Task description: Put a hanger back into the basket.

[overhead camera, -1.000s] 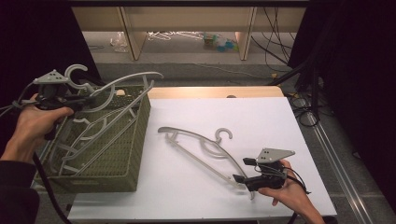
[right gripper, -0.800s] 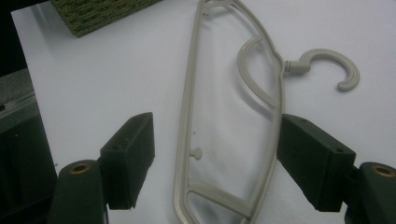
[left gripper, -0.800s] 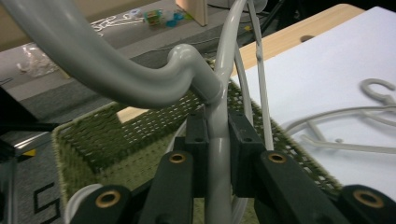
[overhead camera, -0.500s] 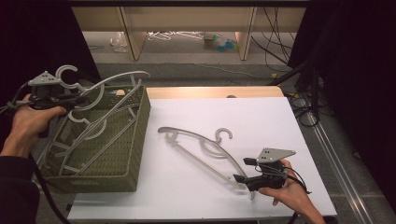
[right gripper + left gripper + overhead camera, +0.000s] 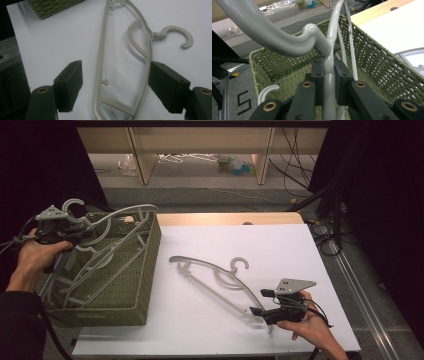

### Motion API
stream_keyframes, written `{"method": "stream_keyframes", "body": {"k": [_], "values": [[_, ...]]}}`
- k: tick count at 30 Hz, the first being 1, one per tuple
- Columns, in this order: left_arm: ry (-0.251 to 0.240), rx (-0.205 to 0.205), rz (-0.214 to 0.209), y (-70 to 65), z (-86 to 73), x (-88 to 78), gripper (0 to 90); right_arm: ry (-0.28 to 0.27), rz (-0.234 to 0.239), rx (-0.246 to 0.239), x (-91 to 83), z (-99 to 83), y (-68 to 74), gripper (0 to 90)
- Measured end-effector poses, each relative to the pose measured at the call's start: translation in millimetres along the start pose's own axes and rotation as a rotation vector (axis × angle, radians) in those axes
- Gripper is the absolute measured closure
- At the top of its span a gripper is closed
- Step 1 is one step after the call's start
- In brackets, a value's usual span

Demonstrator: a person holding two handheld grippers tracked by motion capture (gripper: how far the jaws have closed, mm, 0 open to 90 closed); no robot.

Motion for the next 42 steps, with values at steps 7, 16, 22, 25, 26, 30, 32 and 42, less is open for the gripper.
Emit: {"method": "stream_keyframes", "body": {"k": [7, 16, 22, 25, 26, 30, 32, 42], "values": [[0.014, -0.014, 0.012, 2.7, -7.7, -0.7, 79.9, 0.0, 0.001, 0.0, -0.1, 0.1, -0.1, 28.9], [0.055, -0.025, 0.027, 8.8, -22.0, 1.5, 79.8, 0.001, -0.001, 0.0, 0.1, -0.1, -0.1, 28.9], [0.095, 0.001, 0.015, 9.5, -27.9, 5.6, 79.8, 0.004, 0.005, -0.002, 0.1, -0.1, 0.3, 28.9], [0.122, 0.012, 0.006, 8.9, -32.9, 9.8, 79.8, 0.002, 0.001, -0.004, 0.4, -0.1, -0.1, 29.0], [0.122, 0.012, 0.006, 8.9, -32.9, 9.8, 79.8, 0.002, 0.001, -0.004, 0.4, -0.1, -0.1, 29.0], [0.148, 0.011, -0.001, 7.9, -39.6, 15.3, 79.7, 0.005, 0.007, -0.003, 0.3, -0.3, 0.5, 28.9], [0.138, 0.01, -0.002, 7.6, -40.3, 17.1, 79.7, 0.007, 0.007, -0.004, 0.3, -0.5, 0.5, 28.9], [0.169, -0.007, -0.008, 3.6, -48.2, 29.6, 79.4, 0.007, 0.008, -0.004, 0.4, -0.6, 0.4, 28.9]]}}
Point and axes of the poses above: each handheld gripper's, and its own axes: x roughly forward along the jaws, z roughly out of its top, y roughly to its left, the point moved 6 cm from there along x, roughly forward along the jaws, and after that the axes turned 6 degrees about -y, right-handed, at the moved point
